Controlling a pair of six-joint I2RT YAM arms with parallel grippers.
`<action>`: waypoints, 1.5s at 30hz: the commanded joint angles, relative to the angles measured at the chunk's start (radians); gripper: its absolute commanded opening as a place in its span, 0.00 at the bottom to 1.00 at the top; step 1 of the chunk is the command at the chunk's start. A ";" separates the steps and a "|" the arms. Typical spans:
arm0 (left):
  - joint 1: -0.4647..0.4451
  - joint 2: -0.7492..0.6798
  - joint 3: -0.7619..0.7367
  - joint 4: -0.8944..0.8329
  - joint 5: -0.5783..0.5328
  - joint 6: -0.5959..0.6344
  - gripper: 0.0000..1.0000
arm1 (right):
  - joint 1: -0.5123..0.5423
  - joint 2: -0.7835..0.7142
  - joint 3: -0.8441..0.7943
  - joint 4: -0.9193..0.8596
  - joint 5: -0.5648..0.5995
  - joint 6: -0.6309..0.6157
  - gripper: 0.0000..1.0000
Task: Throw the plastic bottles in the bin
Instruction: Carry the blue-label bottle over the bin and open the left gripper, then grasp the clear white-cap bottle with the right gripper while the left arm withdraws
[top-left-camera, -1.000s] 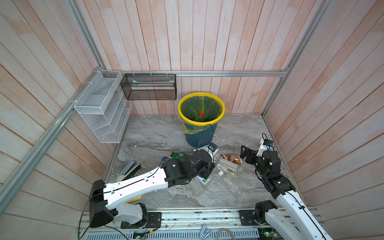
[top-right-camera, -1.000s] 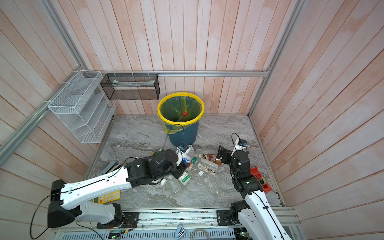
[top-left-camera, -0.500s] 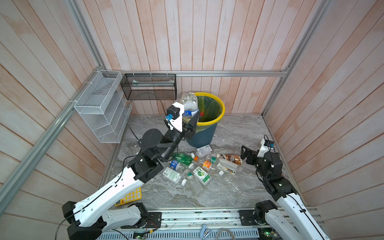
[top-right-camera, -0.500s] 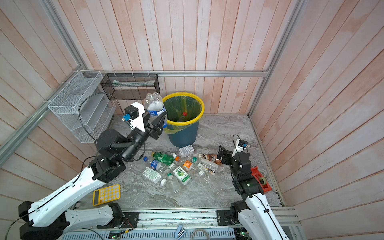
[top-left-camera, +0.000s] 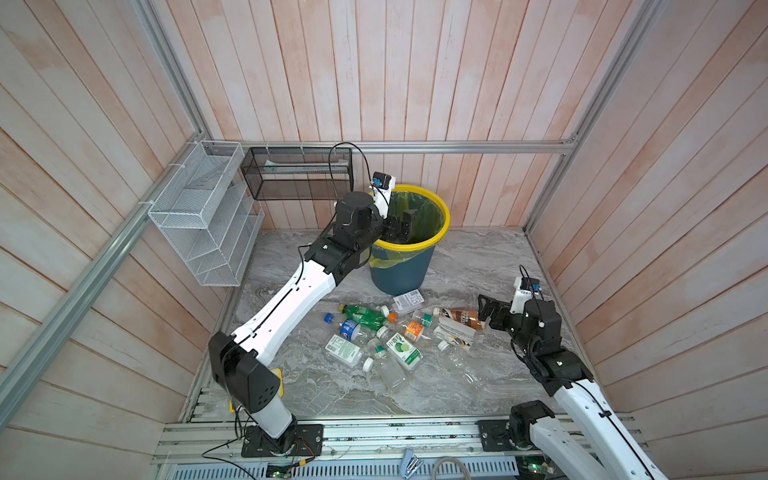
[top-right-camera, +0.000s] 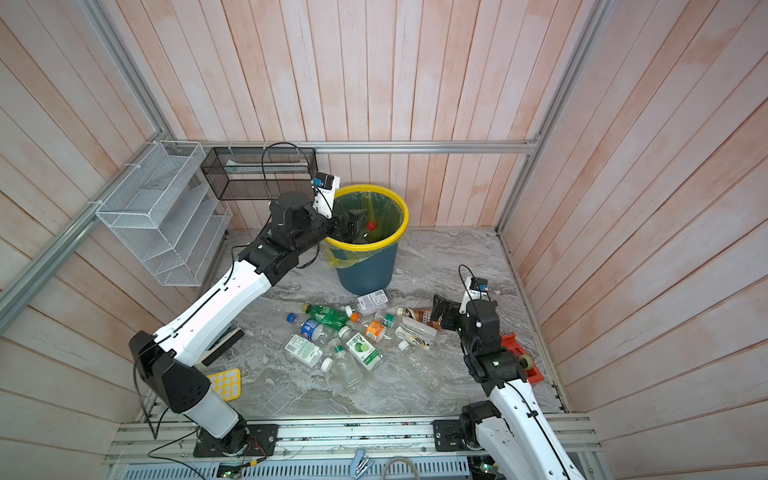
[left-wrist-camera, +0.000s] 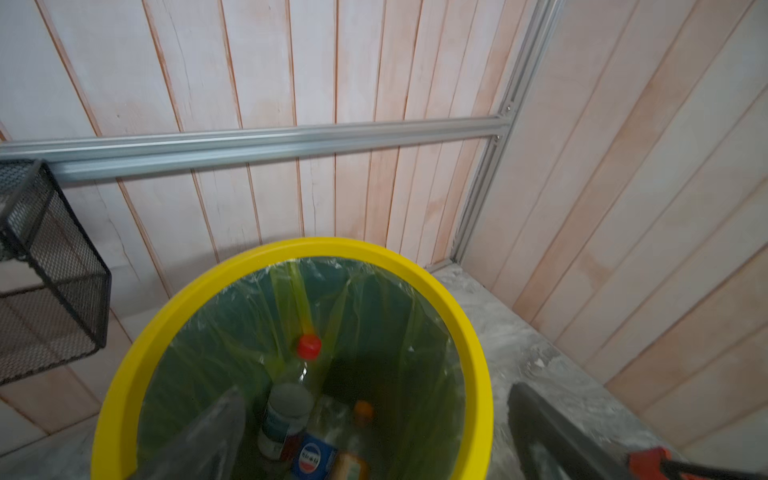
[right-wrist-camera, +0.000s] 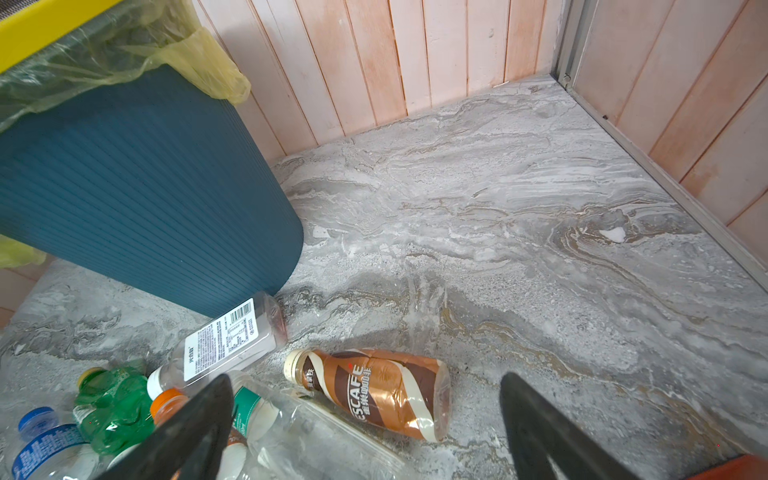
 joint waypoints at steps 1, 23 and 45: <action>-0.012 -0.150 -0.036 0.119 -0.038 0.014 1.00 | -0.005 0.011 0.041 -0.043 -0.046 -0.020 1.00; -0.022 -0.577 -0.609 0.011 -0.208 -0.126 1.00 | 0.386 0.076 -0.056 -0.271 0.098 0.364 0.95; -0.022 -0.659 -0.716 -0.046 -0.244 -0.181 1.00 | 0.705 0.260 -0.123 -0.274 0.121 0.552 0.90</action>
